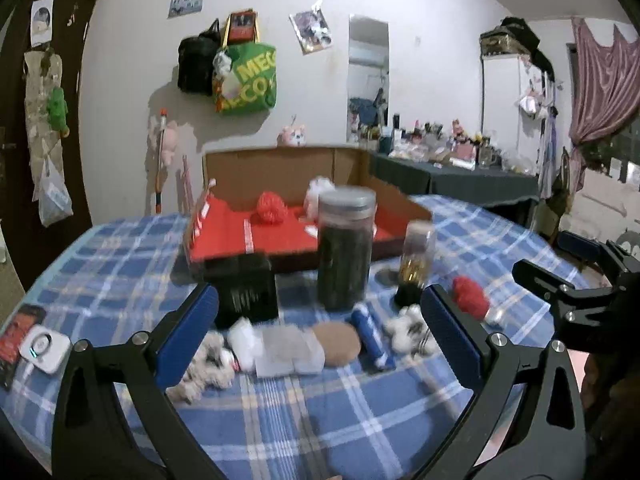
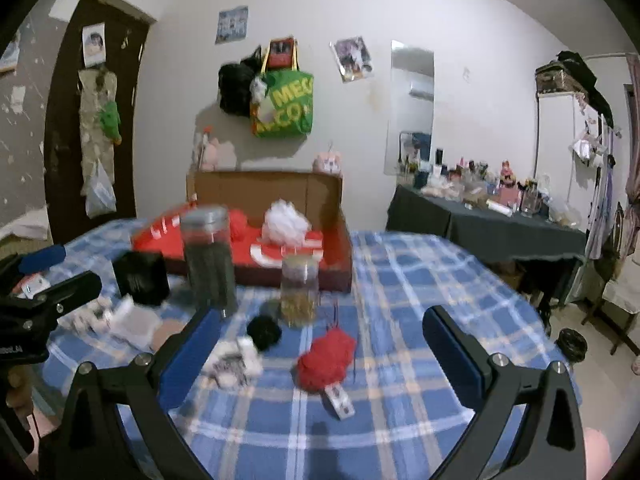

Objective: Organize soft objects
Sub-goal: 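Withdraw both tools back toward the table items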

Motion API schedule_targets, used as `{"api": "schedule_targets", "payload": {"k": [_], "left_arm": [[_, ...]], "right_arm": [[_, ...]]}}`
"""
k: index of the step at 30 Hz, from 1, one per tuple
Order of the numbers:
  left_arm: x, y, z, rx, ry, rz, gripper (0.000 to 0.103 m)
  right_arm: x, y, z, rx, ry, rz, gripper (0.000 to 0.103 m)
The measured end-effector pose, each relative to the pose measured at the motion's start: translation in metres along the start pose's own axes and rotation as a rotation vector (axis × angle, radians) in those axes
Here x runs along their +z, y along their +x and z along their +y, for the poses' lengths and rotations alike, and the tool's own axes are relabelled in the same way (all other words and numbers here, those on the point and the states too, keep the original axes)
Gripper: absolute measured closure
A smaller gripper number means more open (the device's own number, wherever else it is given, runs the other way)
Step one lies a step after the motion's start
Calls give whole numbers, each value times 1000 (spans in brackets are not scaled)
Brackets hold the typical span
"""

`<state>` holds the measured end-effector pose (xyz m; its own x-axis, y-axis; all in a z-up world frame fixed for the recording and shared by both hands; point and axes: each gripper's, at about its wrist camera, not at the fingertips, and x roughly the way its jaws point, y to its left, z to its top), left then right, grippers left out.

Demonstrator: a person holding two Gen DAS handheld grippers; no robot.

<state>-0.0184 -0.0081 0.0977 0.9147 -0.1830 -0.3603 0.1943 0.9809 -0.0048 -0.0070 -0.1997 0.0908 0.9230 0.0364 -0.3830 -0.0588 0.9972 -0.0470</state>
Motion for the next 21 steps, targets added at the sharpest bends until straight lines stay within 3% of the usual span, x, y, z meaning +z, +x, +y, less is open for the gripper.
{"api": "schedule_targets", "payload": {"k": [7, 14, 21], "left_arm": [[-25, 26, 15, -31, -62, 117, 0], [-34, 30, 42, 41, -68, 151, 0], [-33, 41, 69, 54, -88, 212, 0]], "right_arm": [[-23, 26, -6, 20, 49, 100, 0], [-28, 41, -10, 13, 60, 138, 0], [-28, 57, -13, -5, 56, 173, 0]]}}
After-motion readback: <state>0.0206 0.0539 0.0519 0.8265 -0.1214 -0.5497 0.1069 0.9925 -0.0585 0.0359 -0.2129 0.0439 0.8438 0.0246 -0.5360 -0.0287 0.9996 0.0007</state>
